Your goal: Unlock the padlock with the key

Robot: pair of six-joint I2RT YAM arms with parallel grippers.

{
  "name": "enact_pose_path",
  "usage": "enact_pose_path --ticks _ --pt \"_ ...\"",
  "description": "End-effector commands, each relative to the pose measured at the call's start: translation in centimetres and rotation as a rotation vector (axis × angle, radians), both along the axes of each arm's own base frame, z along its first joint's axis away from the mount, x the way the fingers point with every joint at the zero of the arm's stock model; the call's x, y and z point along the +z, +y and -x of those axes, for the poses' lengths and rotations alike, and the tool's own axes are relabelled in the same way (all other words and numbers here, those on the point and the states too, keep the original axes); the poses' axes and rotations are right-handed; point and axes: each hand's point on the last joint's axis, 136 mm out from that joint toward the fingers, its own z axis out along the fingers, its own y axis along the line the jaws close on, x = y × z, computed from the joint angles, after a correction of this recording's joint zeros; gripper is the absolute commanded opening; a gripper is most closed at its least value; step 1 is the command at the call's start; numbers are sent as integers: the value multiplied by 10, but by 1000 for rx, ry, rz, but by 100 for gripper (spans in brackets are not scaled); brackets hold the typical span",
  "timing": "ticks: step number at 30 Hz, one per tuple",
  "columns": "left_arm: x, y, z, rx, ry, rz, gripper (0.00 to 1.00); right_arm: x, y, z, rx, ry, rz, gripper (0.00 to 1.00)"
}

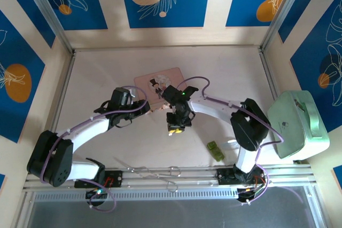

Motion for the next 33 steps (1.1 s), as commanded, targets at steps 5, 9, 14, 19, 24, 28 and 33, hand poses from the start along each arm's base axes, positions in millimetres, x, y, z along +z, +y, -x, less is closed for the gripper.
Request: enact_pose_path --ticks 5,9,14,19,24,28,33 --pt "6 1 -4 -11 -20 4 60 -8 9 8 17 92 -20 5" --pt "6 2 -3 -9 -20 9 60 -16 10 6 20 108 -11 5" --pt "8 2 -3 -13 -21 14 60 -26 14 4 11 134 -20 5" --pt "10 2 -2 -13 -22 16 60 -33 16 -2 1 144 -17 5" --pt "12 1 -3 -15 -22 21 60 -37 16 -8 -11 146 -12 12" --pt "11 1 -2 -16 -19 23 60 -43 16 -14 -20 150 -7 27" --pt "12 1 -1 -18 -18 20 60 -43 15 -19 -19 133 3 37"
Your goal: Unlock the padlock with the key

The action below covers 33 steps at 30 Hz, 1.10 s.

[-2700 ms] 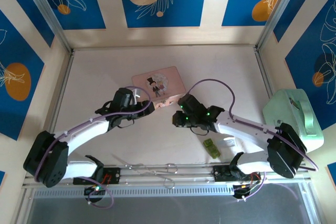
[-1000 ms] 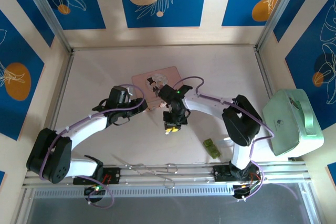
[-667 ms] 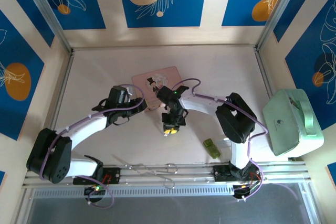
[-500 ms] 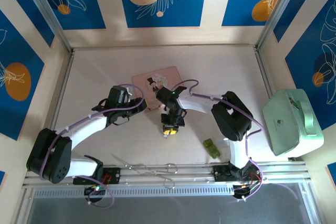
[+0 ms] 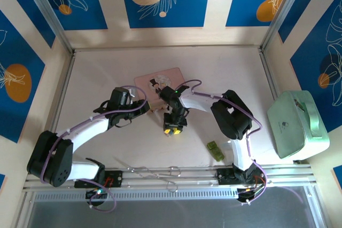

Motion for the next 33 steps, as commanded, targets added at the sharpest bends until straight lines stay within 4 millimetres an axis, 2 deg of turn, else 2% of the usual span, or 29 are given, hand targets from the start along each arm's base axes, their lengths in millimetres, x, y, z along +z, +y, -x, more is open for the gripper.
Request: enact_pose_path --ticks 1,8,11,16,27,33 --pt "11 1 -1 -15 -25 6 60 4 3 -4 4 -1 -4 39" --pt "12 1 -2 -16 -25 4 60 14 0 -7 20 -51 22 49" --pt "13 1 -3 -16 -28 3 60 25 0 -6 36 -98 34 50" --pt "15 1 -3 -20 -34 6 62 56 0 -7 61 -237 38 53" --pt "21 2 -3 -24 -40 0 63 134 -21 -20 -11 -625 -37 53" --pt "41 3 -4 -40 -76 -8 63 167 -36 -17 -55 -801 -123 53"
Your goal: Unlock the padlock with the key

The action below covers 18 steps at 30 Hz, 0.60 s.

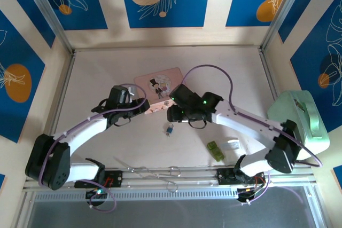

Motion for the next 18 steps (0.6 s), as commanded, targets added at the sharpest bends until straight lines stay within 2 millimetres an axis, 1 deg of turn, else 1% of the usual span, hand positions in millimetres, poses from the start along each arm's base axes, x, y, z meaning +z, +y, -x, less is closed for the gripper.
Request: enact_pose_path --ticks 1,5,8,9,10,11,12,13,14,15,16,17,18 --pt "30 3 -4 -23 -61 1 63 21 -9 -6 -35 -134 -52 53" --pt "56 7 -4 -36 -121 -27 64 38 -24 -2 -51 -234 -108 53" --pt "82 12 -5 -60 -213 -65 68 46 -38 -1 -73 -314 -138 53" --pt "93 16 -5 -66 -258 -91 71 48 -43 -3 -85 -345 -151 54" --pt "104 21 -6 -60 -301 -122 75 48 -46 -5 -94 -374 -165 57" --pt "114 28 -7 -51 -343 -154 79 48 -49 -6 -104 -383 -173 62" --pt "124 36 -8 -31 -389 -198 84 48 -54 -8 -124 -387 -177 65" --pt "132 50 -10 10 -430 -260 89 43 -63 -11 -162 -391 -166 69" --pt "139 62 -11 51 -459 -311 93 35 -74 -14 -214 -397 -144 71" --pt "145 78 -14 109 -493 -382 97 27 -88 -19 -250 -428 -96 71" --pt "150 94 -17 166 -530 -456 98 20 -98 -25 -252 -475 -48 71" --pt "151 107 -19 217 -557 -517 100 14 -102 -28 -228 -505 -20 73" --pt "150 118 -21 244 -592 -594 99 6 -105 -32 -185 -523 8 82"
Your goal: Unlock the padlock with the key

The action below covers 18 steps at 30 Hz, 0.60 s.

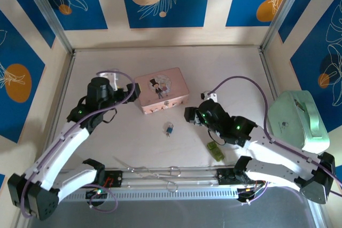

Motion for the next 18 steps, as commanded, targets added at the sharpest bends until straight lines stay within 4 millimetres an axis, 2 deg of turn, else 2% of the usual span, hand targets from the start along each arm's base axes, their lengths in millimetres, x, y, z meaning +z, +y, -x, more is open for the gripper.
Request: enact_pose_path --ticks 1,3,4,6,9,12,14,18 --pt "-5 62 -12 229 -124 -327 99 -10 -25 -23 -25 -119 127 100" --pt "-22 90 -18 379 -115 -421 99 -19 -49 -36 -119 -101 182 99" --pt "-34 103 -19 449 -100 -466 99 -23 -68 -43 -204 -80 208 99" --pt "-48 111 -25 495 -92 -520 100 -28 -94 -54 -308 -75 243 99" --pt "-73 109 -40 454 -78 -593 100 -31 -131 -70 -433 -139 352 99" --pt "-100 124 -49 500 -61 -618 99 -42 -163 -79 -531 -105 392 99" --pt "-120 136 -51 522 -69 -588 99 -47 -177 -86 -550 -62 390 99" --pt "-146 147 -57 508 -78 -556 99 -38 -179 -112 -487 -204 467 99"
